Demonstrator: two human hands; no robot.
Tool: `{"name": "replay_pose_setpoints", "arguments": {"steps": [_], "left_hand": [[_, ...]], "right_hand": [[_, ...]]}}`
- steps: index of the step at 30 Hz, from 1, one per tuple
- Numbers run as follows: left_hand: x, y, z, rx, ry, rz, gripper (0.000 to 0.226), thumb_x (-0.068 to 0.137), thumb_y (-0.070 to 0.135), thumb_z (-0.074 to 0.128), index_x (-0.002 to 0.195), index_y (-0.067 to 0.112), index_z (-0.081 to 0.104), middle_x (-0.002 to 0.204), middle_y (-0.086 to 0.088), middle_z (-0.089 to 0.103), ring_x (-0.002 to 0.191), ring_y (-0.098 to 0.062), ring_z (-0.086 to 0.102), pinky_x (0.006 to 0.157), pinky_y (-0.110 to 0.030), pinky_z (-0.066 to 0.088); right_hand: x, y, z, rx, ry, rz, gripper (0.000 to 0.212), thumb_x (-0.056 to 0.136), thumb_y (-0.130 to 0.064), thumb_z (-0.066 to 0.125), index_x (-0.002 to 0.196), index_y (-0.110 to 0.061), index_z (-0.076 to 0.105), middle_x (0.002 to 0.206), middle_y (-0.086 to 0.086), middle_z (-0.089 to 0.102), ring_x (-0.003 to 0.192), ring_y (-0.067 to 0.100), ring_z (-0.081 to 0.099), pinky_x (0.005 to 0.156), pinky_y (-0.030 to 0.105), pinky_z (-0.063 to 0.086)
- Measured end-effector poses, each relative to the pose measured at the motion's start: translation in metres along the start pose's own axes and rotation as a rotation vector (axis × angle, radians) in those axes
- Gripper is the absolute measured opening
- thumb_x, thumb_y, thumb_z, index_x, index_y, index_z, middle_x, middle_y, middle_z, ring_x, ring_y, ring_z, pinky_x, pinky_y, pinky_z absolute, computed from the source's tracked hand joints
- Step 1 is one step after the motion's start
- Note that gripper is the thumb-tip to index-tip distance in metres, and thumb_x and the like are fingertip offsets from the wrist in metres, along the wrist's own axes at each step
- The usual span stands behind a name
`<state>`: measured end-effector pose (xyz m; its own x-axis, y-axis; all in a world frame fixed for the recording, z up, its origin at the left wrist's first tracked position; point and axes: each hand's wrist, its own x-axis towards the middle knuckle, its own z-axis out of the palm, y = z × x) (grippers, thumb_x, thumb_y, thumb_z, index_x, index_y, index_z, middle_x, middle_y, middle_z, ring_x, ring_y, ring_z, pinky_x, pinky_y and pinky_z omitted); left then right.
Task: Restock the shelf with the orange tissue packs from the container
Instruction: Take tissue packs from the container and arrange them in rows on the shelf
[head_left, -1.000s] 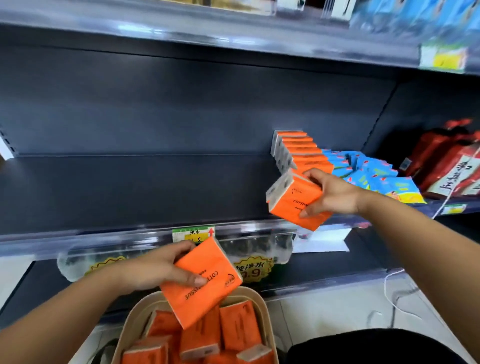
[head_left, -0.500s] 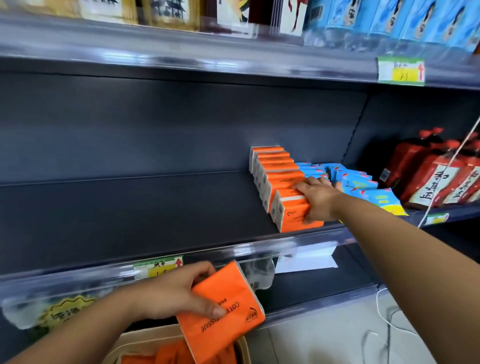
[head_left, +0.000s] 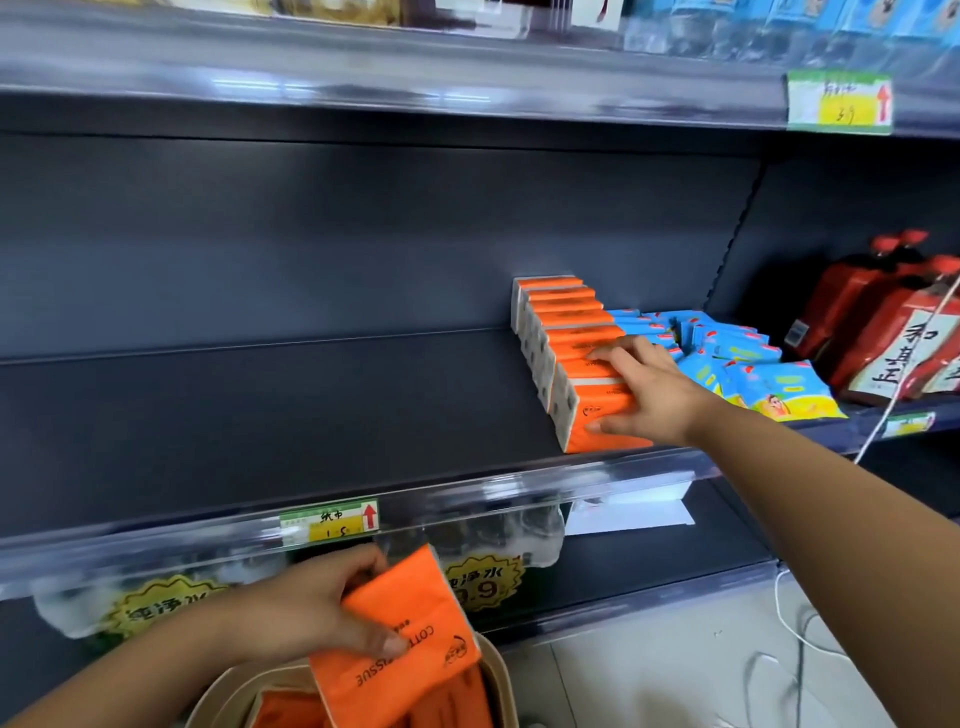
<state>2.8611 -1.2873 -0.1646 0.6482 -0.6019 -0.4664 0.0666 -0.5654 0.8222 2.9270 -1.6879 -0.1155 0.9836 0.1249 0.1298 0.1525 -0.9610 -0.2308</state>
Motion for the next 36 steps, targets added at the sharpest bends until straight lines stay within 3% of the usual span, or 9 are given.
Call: {"name": "replay_pose_setpoints", "arguments": {"steps": [4, 8, 19, 22, 25, 28, 30, 32, 36], "left_hand": [[-0.012, -0.020, -0.009, 0.024, -0.002, -0.064, 0.063, 0.065, 0.043, 0.086, 0.108, 0.011, 0.053, 0.103, -0.008, 0.072, 0.095, -0.020, 0.070, 0.082, -0.035, 0.057], [-0.020, -0.035, -0.014, 0.044, 0.010, -0.115, 0.054, 0.072, 0.038, 0.084, 0.111, 0.015, 0.054, 0.103, -0.001, 0.073, 0.094, -0.014, 0.071, 0.079, -0.028, 0.056], [-0.027, -0.063, -0.013, 0.074, -0.013, -0.171, 0.059, 0.068, 0.042, 0.085, 0.110, 0.018, 0.052, 0.106, 0.000, 0.072, 0.095, -0.013, 0.070, 0.085, -0.033, 0.057], [-0.027, -0.064, -0.013, 0.080, -0.002, -0.156, 0.060, 0.067, 0.042, 0.086, 0.111, 0.019, 0.052, 0.107, 0.000, 0.072, 0.096, -0.014, 0.070, 0.087, -0.036, 0.057], [-0.029, -0.063, -0.014, 0.087, 0.009, -0.139, 0.058, 0.068, 0.041, 0.085, 0.111, 0.021, 0.053, 0.109, 0.000, 0.071, 0.097, -0.014, 0.070, 0.088, -0.039, 0.057], [-0.032, -0.062, -0.015, 0.111, 0.022, -0.119, 0.057, 0.068, 0.043, 0.085, 0.110, 0.023, 0.053, 0.109, 0.002, 0.071, 0.097, -0.014, 0.069, 0.088, -0.040, 0.057], [-0.032, -0.061, -0.015, 0.146, 0.041, -0.103, 0.054, 0.069, 0.042, 0.084, 0.109, 0.025, 0.052, 0.109, 0.003, 0.069, 0.097, -0.013, 0.069, 0.087, -0.038, 0.057], [-0.034, -0.060, -0.013, 0.159, 0.059, -0.078, 0.053, 0.068, 0.042, 0.085, 0.107, 0.028, 0.052, 0.107, 0.004, 0.069, 0.096, -0.013, 0.068, 0.086, -0.037, 0.057], [-0.036, -0.060, -0.010, 0.191, 0.073, -0.036, 0.053, 0.063, 0.046, 0.087, 0.103, 0.034, 0.054, 0.103, 0.008, 0.068, 0.094, -0.012, 0.068, 0.085, -0.039, 0.057]], "right_hand": [[-0.001, -0.003, 0.004, -0.168, 0.058, -0.012, 0.072, 0.082, -0.067, 0.055, 0.143, -0.038, 0.030, 0.139, -0.007, 0.029, 0.130, 0.021, 0.024, 0.111, 0.054, 0.021], [0.000, -0.005, 0.006, -0.344, 0.021, -0.014, 0.071, 0.087, -0.068, 0.043, 0.149, -0.038, 0.023, 0.146, -0.009, 0.028, 0.133, 0.021, 0.023, 0.108, 0.056, 0.024], [-0.008, -0.018, 0.000, -0.512, -0.071, 0.025, 0.095, 0.082, -0.049, 0.067, 0.152, -0.032, 0.005, 0.152, -0.003, 0.017, 0.132, 0.025, 0.025, 0.106, 0.056, 0.028], [-0.010, -0.025, -0.001, -0.431, -0.102, 0.075, 0.105, 0.073, -0.057, 0.067, 0.152, -0.036, 0.001, 0.151, -0.005, 0.014, 0.134, 0.026, 0.021, 0.108, 0.060, 0.021], [-0.017, -0.048, -0.002, -0.244, 0.053, -0.037, 0.094, 0.065, -0.061, 0.053, 0.149, -0.040, 0.014, 0.148, -0.004, 0.024, 0.133, 0.025, 0.023, 0.107, 0.055, 0.021], [-0.026, -0.096, 0.009, -0.140, 0.162, -0.284, 0.059, 0.075, -0.052, 0.046, 0.131, -0.031, 0.048, 0.131, 0.000, 0.047, 0.117, 0.025, 0.042, 0.093, 0.042, 0.033], [-0.036, -0.137, 0.027, 0.065, 0.028, -0.391, 0.034, 0.084, -0.042, 0.053, 0.110, -0.023, 0.065, 0.108, -0.003, 0.063, 0.097, 0.015, 0.058, 0.087, 0.037, 0.047], [-0.053, -0.180, 0.051, 0.273, -0.239, -0.309, 0.025, 0.088, -0.039, 0.064, 0.107, -0.024, 0.067, 0.097, -0.008, 0.067, 0.086, 0.007, 0.062, 0.083, 0.034, 0.052], [-0.076, -0.227, 0.104, 0.404, -0.632, -0.183, 0.062, 0.080, -0.049, 0.073, 0.133, -0.031, 0.045, 0.118, -0.009, 0.058, 0.098, 0.008, 0.057, 0.086, 0.027, 0.049]]}}
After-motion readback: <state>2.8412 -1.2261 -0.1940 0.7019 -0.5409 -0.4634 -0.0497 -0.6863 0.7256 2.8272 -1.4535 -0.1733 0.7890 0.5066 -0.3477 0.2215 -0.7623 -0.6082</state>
